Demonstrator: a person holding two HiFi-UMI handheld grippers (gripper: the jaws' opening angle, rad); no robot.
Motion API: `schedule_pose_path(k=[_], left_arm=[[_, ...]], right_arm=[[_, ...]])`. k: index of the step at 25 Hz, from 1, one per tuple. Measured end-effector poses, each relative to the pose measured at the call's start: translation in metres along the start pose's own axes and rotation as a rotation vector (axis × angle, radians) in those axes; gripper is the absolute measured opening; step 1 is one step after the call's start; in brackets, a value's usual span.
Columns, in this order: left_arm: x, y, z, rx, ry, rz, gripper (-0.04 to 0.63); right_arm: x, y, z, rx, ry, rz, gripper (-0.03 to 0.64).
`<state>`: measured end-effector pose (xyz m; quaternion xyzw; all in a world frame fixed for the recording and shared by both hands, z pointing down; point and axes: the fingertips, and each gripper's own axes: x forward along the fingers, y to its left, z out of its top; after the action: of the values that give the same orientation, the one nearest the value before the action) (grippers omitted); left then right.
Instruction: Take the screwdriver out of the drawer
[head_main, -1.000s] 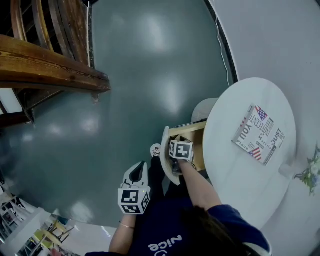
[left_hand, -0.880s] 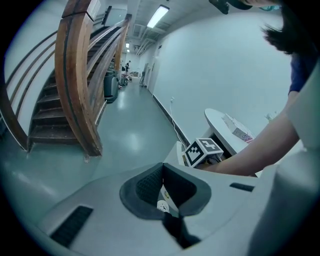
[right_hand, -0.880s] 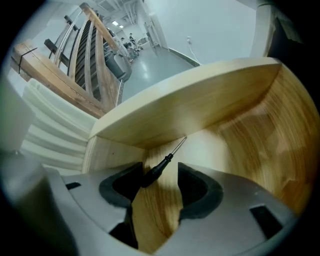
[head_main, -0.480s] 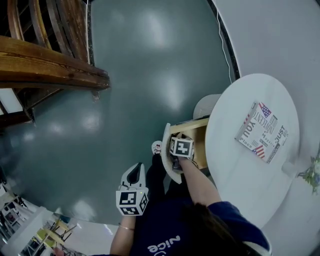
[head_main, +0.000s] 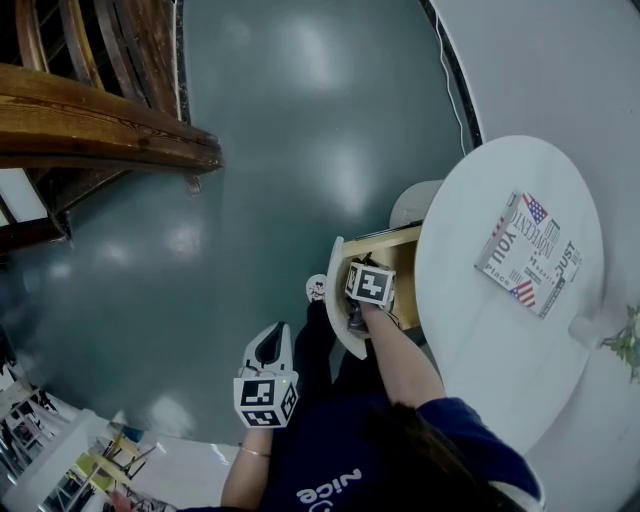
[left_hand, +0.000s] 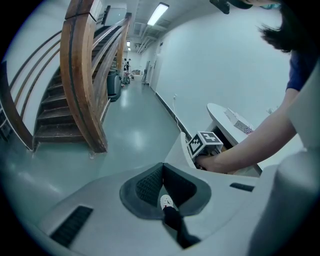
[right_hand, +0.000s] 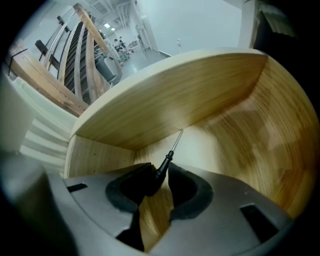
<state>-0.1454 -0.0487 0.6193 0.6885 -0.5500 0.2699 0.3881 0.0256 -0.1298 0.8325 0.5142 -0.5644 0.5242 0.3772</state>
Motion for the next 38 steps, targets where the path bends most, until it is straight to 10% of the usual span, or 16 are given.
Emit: schedule_pose_path(k=[6,38], left_arm=[[-0.005,-0.004,-0.004,0.016,-0.008,-0.003,0.005],[-0.020,-0.045,0.012,0.093,-0.129,-0.122,0.005]], right_arm=[[-0.004,-0.010,-0.003,0.136,0.017,0.028,0.078],[-0.118,0.016,-0.023,-0.269,-0.134,0.056,0.069]])
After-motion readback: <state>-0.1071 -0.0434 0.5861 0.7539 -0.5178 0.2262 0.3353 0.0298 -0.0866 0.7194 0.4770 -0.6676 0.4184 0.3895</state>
